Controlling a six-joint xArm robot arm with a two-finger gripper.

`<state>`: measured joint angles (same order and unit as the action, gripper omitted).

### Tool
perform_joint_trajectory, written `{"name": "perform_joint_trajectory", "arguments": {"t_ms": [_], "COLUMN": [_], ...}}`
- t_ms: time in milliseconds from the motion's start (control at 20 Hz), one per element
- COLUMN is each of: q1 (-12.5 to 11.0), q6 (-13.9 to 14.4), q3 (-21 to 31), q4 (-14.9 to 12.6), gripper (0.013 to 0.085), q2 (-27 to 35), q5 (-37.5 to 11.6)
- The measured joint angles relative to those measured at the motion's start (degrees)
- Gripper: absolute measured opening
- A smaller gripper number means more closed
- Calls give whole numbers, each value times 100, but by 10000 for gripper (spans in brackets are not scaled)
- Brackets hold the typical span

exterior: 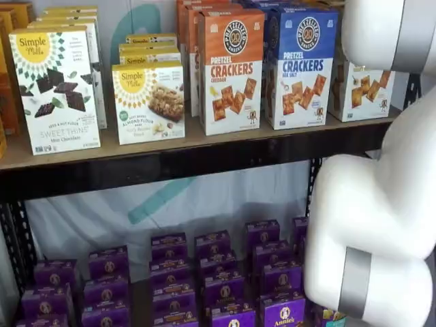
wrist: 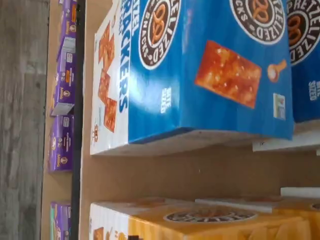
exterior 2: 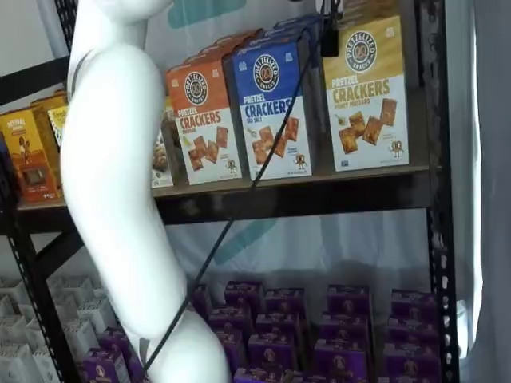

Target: Retrieve the yellow and white box located on the top shelf, the sixth one from the left

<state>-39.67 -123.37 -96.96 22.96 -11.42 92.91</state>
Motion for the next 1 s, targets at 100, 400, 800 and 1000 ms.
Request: {"name": "perform_joint_trajectory", "arguments": {"t_ms": [100,400,800,1000], "q1": [71,145,251,356], "q6": [14,40,137,173], "q3": [-6,-159,-1005,-1104], "q4": [-105,-276,-765,-985], "gripper": [850,850,850,850], "q2": [50,233,744,806], "q5": [-50,16,849,972]}}
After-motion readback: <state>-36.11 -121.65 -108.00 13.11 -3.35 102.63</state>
